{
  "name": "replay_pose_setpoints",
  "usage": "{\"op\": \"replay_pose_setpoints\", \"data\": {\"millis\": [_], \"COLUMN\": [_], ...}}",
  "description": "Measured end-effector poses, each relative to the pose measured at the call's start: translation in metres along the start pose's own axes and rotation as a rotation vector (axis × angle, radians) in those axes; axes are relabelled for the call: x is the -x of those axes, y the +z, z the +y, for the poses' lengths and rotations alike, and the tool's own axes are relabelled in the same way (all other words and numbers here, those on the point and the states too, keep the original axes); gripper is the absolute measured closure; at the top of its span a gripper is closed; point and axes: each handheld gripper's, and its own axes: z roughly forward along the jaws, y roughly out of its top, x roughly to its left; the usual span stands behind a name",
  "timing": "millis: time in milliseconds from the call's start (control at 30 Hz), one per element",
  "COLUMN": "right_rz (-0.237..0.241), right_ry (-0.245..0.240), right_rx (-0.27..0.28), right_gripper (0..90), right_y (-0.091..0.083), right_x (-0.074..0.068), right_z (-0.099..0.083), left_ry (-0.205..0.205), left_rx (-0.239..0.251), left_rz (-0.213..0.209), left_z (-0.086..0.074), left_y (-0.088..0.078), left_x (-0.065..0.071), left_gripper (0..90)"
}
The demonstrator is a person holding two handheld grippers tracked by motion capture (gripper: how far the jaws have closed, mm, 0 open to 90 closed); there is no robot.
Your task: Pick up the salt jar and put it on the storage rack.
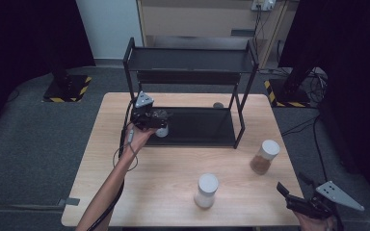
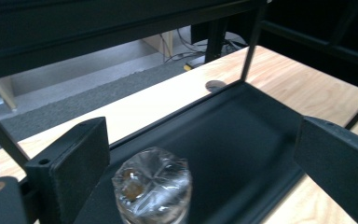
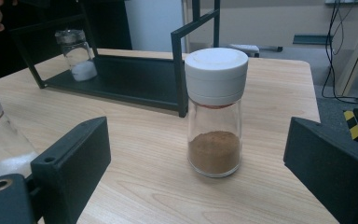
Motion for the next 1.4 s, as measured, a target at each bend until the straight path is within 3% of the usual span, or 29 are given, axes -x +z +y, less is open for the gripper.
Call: {"op": "replay_pose_setpoints", "data": {"millis": [367, 833, 1000, 1400], "right_rz": [0.003, 0.005, 0.004, 0.003], "right_ry": [-0.002, -0.003, -0.006, -0.008], "right_rx": [-0.004, -0.008, -0.009, -0.012], "right_gripper": [7.4, 7.4, 7.3, 7.3], "right_y": [0.001, 0.001, 0.001, 0.002], "right_x": [0.000, 0.000, -0.001, -0.001], "right_z": [0.000, 0.001, 0.001, 0.002], "left_ry": [0.024, 0.082, 0.098, 0.107], "left_rx": [0.038, 0.089, 0.105, 0.137], "left_rz": [-0.066, -0.144, -0.160, -0.173], "left_z": [0.008, 0.005, 0.000, -0.033], "left_y": [-0.032, -0.077, -0.094, -0.124], "left_x": [0.004, 0.018, 0.022, 0.031], "left_gripper": [1.5, 1.5, 1.3, 1.1]}}
